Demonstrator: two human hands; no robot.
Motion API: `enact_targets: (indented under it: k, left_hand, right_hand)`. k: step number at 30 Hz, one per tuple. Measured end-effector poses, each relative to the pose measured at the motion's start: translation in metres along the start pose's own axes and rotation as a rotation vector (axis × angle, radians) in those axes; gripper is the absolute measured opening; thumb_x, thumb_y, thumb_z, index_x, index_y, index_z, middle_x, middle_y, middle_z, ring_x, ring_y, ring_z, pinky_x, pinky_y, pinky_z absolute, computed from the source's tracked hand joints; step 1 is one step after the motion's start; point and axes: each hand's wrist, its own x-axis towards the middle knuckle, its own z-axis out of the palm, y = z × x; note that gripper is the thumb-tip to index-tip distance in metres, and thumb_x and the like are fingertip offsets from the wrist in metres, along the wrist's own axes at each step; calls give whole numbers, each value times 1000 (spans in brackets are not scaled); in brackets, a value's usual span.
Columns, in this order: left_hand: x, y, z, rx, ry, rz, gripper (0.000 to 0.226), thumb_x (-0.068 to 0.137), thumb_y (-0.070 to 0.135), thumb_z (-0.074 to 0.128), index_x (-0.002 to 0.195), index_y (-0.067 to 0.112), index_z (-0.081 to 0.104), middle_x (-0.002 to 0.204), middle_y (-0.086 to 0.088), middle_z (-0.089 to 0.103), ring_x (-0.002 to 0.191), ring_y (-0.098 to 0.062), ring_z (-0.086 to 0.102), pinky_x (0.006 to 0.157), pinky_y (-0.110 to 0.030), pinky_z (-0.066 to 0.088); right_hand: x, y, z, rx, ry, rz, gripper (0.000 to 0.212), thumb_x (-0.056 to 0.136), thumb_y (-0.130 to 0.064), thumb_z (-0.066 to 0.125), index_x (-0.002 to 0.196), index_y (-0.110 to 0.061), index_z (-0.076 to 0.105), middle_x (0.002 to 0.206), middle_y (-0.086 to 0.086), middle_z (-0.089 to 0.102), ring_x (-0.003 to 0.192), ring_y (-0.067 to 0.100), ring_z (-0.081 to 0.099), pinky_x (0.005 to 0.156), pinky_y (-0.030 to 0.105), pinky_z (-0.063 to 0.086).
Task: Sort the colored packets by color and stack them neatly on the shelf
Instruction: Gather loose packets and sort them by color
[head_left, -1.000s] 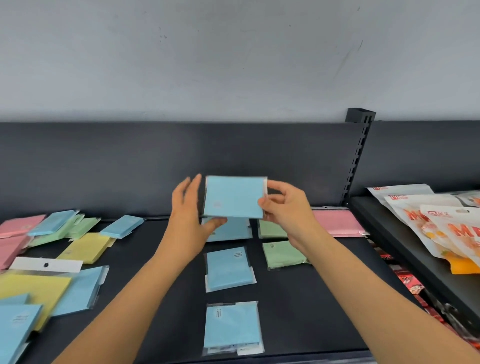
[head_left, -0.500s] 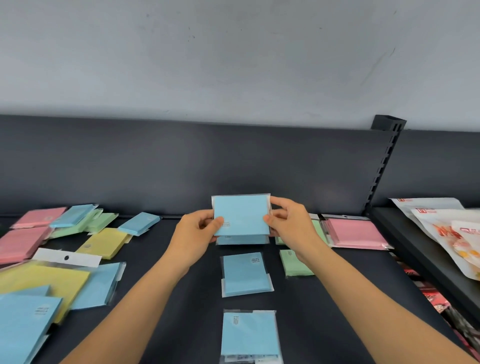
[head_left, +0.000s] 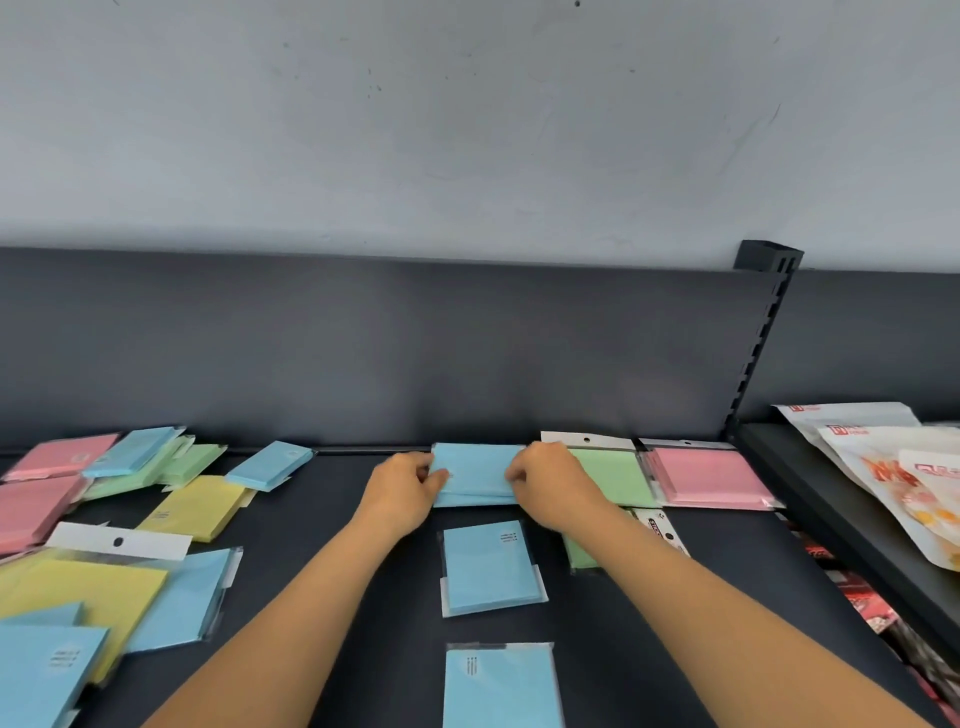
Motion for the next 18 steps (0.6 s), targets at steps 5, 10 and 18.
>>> enact_targets:
  k: [5, 10, 18]
  left_hand:
    - [0, -5, -5, -7, -58, -40, 38, 89, 35, 58, 123, 17, 59, 112, -2, 63, 103, -15, 56, 84, -22, 39]
    - [-20, -8, -30, 50, 68, -10, 45, 90, 37, 56, 128, 15, 53, 118, -3, 60, 109, -16, 55, 92, -23, 39]
    - [-85, -50, -88, 237, 409, -50, 21, 89, 28, 57, 107, 23, 68, 98, 6, 66, 87, -13, 61, 81, -29, 49]
  right_hand:
    - [-2, -1, 7, -46, -1, 6, 22, 82, -1, 43, 61, -7, 45, 71, 12, 47, 72, 31, 49, 56, 29, 39]
    - [-9, -15, -4, 23, 72, -127, 30, 89, -11, 50, 116, -4, 61, 122, 9, 60, 112, 26, 54, 93, 37, 47]
    - [-16, -75, 23, 145, -2, -404, 40, 92, -17, 51, 132, -18, 52, 136, 0, 51, 123, 19, 46, 102, 27, 35]
